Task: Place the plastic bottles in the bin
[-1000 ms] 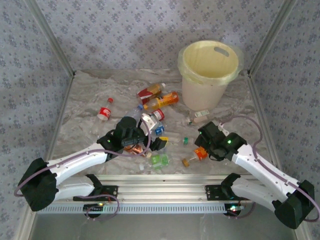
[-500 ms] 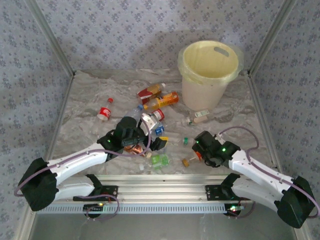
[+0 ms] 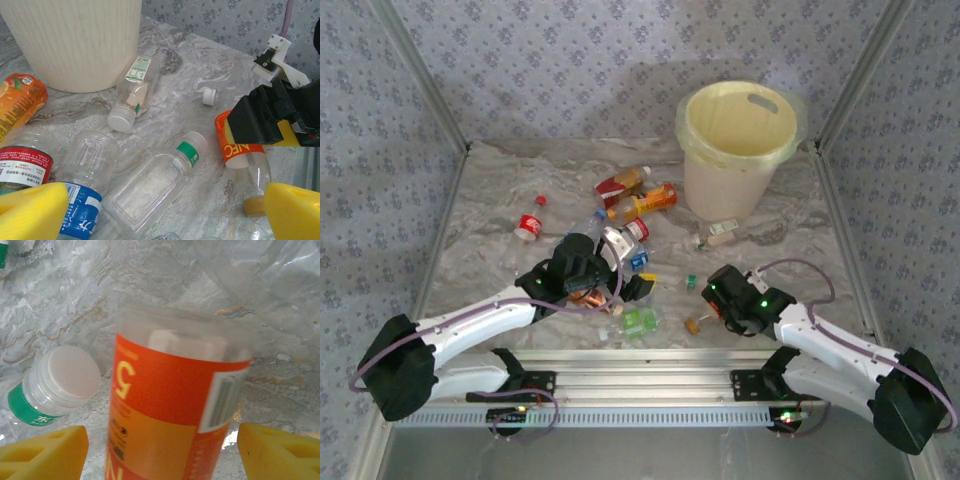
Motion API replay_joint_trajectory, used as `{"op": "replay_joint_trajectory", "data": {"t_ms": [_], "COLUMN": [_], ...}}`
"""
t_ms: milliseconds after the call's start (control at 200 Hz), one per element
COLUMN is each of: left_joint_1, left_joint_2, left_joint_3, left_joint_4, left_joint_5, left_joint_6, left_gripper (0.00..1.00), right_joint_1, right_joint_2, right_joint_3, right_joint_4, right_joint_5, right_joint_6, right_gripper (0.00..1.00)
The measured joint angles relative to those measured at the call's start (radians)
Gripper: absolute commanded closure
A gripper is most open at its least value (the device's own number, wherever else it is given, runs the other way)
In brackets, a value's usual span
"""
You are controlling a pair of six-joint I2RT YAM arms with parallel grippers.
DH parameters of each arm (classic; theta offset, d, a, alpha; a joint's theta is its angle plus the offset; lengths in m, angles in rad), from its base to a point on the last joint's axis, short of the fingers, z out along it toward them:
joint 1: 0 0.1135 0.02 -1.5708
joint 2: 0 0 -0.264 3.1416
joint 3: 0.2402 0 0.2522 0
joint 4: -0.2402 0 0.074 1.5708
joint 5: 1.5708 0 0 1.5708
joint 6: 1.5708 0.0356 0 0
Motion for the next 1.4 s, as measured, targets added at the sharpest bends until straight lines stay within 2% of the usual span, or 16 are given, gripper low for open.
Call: {"op": "replay_joint_trajectory", "data": {"t_ms": [535, 1194, 1399], "left_joint_1": [0.000, -0.006, -0.006], "left_joint_2": [0.001, 0.001, 0.001], "left_joint_3": [0.000, 0.000, 0.000], "left_joint_4": [0.000, -0.002, -0.008], "left_joint_5": [0.000, 0.004, 0.012], "left_joint_6": [0.000, 0.000, -0.005], "left_gripper": [0.00, 0.00, 0.00], "right_joint_1": [-0.082, -0.101, -0.115], "right_joint_2": [0.045, 0.131, 0.134], "right_joint_3": [-0.032, -0.060, -0.062], "right_joint_4": [0.091, 0.219, 0.241], "right_joint_5": [0.006, 0.024, 0.030], "right_joint_6": [-0.031, -0.074, -0.096], "right_gripper": [0.22, 0.32, 0.38]}}
